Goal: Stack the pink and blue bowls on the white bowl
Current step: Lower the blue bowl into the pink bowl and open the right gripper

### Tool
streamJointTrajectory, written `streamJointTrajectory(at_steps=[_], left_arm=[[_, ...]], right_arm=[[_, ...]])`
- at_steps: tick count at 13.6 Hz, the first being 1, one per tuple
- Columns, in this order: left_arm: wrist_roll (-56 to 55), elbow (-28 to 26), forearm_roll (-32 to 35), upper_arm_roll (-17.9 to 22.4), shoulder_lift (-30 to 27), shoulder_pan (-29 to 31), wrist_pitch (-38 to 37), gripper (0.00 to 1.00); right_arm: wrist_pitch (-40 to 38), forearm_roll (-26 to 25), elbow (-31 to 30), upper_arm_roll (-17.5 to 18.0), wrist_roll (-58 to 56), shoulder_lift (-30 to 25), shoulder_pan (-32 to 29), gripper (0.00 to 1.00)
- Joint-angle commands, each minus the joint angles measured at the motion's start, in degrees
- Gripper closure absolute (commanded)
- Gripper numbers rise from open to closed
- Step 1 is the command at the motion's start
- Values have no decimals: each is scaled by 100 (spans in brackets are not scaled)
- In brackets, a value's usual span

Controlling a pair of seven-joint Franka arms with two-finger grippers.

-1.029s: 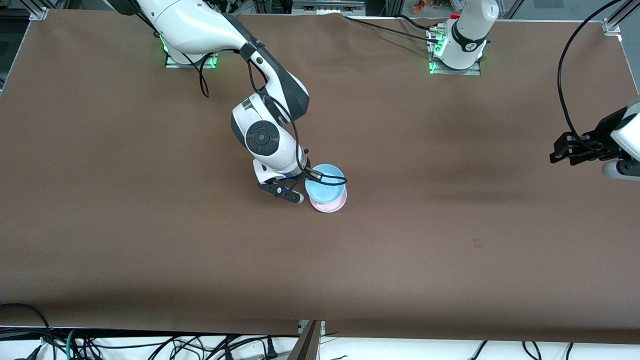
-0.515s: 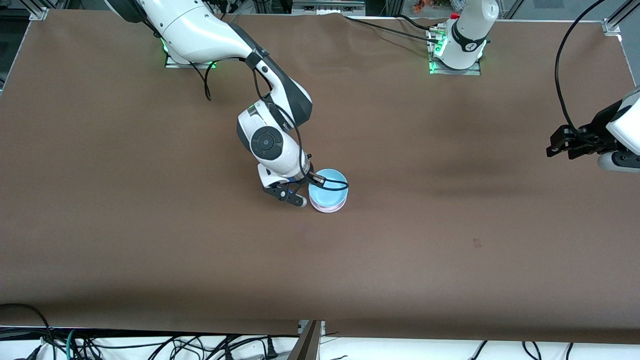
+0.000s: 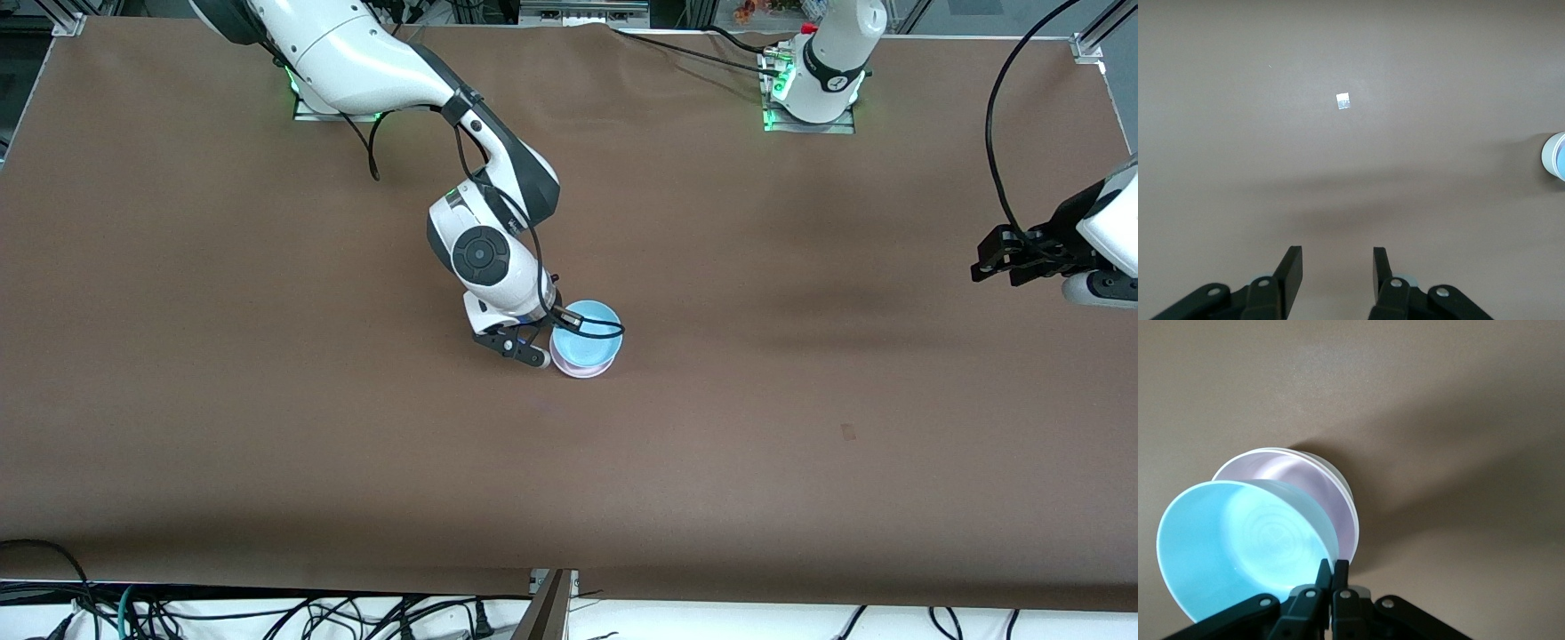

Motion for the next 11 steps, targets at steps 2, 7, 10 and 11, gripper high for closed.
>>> streamJointTrajectory(at_steps=[2,7,10,11], left_arm=[[134,-155,-95,-23,-148,37,91,49],[134,-155,-104,-23,-157,46,83,48],[125,-164,-104,-32,-184,37,56,48],[125,-155,-95,-32,-192,37,48,47]], right_arm=[[-76,-86,192,-94,53,94,46,100],[-41,-139,192,-94,62,138,46,100],[-15,-139,192,-94,71,155,46,99],[-15,-139,192,-94,71,164,46,85]])
